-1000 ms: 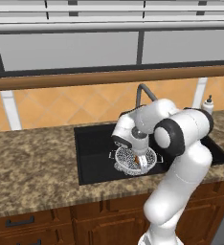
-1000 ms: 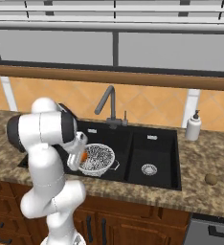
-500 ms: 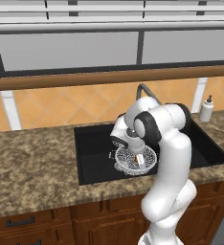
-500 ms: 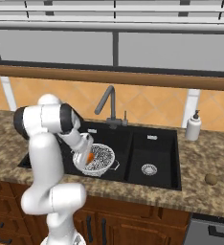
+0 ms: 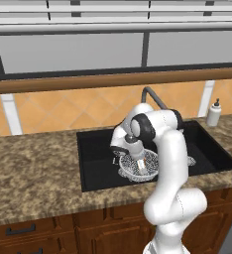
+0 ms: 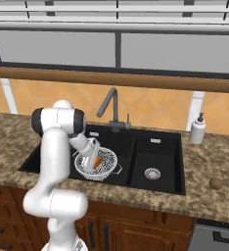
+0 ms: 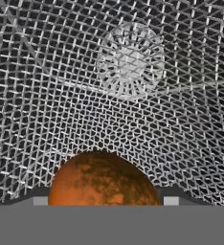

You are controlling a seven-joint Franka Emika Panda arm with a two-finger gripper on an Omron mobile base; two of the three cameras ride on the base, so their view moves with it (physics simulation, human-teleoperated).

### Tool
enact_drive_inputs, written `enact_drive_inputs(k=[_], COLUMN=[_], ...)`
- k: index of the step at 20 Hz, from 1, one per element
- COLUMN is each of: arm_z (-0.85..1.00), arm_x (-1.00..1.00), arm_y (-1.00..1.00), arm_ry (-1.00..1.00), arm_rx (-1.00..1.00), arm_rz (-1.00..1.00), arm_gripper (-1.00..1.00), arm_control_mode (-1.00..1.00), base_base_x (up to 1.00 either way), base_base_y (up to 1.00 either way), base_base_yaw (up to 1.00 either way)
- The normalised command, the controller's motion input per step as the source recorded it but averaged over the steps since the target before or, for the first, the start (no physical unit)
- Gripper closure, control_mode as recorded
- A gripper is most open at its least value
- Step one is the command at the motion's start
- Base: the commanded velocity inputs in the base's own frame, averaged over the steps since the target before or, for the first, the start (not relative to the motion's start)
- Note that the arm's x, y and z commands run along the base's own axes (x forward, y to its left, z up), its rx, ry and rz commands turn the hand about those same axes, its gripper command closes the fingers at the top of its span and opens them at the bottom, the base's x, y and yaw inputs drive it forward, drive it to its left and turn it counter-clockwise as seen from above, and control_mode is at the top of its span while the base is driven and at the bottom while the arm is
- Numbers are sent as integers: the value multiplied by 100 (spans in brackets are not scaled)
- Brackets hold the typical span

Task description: Put the colander in the sink, put the kiwi, orange in the colander, and turn on the sink faucet and pour water over the colander.

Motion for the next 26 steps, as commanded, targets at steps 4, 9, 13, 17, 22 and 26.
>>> enact_drive_inputs(k=[4, 9, 13, 17, 22, 26], arm_z=[-57, -9, 2, 0, 7, 37], arm_x=[12, -1, -5, 0, -2, -22], arm_y=[-10, -10, -20, -19, -13, -6], arm_ry=[-5, -20, -20, -2, -3, -9], arm_rx=[0, 0, 1, 0, 0, 0], arm_rz=[-3, -1, 0, 0, 0, 0], arm_gripper=[100, -100, -100, -100, -100, -100], arm_control_mode=[-100, -100, -100, -100, -100, -100], base_base_x=[0, 0, 0, 0, 0, 0], base_base_y=[0, 0, 0, 0, 0, 0], base_base_yaw=[0, 0, 0, 0, 0, 0])
